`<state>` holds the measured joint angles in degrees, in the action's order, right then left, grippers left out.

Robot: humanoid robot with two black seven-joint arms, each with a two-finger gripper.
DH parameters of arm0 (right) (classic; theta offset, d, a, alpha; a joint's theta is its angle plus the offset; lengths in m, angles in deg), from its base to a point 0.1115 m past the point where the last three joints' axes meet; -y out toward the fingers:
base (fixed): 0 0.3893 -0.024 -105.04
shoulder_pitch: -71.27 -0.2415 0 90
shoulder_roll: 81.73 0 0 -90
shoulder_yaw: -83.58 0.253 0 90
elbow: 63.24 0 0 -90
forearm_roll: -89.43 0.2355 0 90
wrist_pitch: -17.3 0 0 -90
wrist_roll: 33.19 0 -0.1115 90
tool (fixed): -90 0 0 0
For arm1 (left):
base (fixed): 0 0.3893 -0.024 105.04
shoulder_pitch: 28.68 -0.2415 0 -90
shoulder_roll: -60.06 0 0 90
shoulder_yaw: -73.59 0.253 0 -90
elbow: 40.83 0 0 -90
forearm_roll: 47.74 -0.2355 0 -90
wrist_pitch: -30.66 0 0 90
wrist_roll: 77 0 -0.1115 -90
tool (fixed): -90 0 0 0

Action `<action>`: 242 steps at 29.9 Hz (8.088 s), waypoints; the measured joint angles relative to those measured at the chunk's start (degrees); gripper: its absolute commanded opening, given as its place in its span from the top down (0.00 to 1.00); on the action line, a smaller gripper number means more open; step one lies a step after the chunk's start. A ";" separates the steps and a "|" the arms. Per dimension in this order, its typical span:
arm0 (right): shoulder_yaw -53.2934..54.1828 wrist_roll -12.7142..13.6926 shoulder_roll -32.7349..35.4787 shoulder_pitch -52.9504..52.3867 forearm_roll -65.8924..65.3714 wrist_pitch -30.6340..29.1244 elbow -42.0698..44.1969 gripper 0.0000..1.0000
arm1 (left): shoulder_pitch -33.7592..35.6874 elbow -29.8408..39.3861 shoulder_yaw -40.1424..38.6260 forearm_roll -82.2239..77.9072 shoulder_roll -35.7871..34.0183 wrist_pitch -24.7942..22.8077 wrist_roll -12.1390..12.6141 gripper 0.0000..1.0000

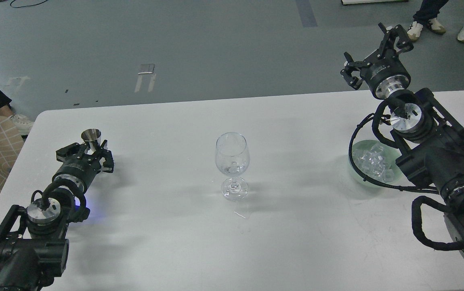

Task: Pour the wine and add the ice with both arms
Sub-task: 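Lower the metal jigger onto the table beside the left arm, then open the left gripper, release the jigger and lift the gripper away, then swing the right gripper up and over toward the ice bowl, then lower the right gripper into the ice bowl and grasp an ice cube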

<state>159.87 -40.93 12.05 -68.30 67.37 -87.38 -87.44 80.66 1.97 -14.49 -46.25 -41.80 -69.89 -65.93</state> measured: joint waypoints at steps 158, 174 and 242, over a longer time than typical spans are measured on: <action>-48.36 0.17 40.99 -10.65 -44.85 -1.01 -34.40 0.00 | 18.04 11.38 17.02 -23.02 -8.73 0.52 -12.06 0.02; -63.59 -0.10 45.26 -10.36 -60.07 -5.40 -43.60 0.03 | 17.92 11.27 17.52 -23.02 -8.37 0.75 -12.19 0.02; -66.80 10.21 43.20 -2.20 -64.66 -10.72 -47.83 0.55 | 15.20 11.07 16.80 -23.03 -7.58 0.36 -12.94 0.02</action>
<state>93.07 -30.72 55.26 -70.50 2.71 -98.10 -135.28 95.87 13.04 2.31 -69.28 -49.38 -69.53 -78.87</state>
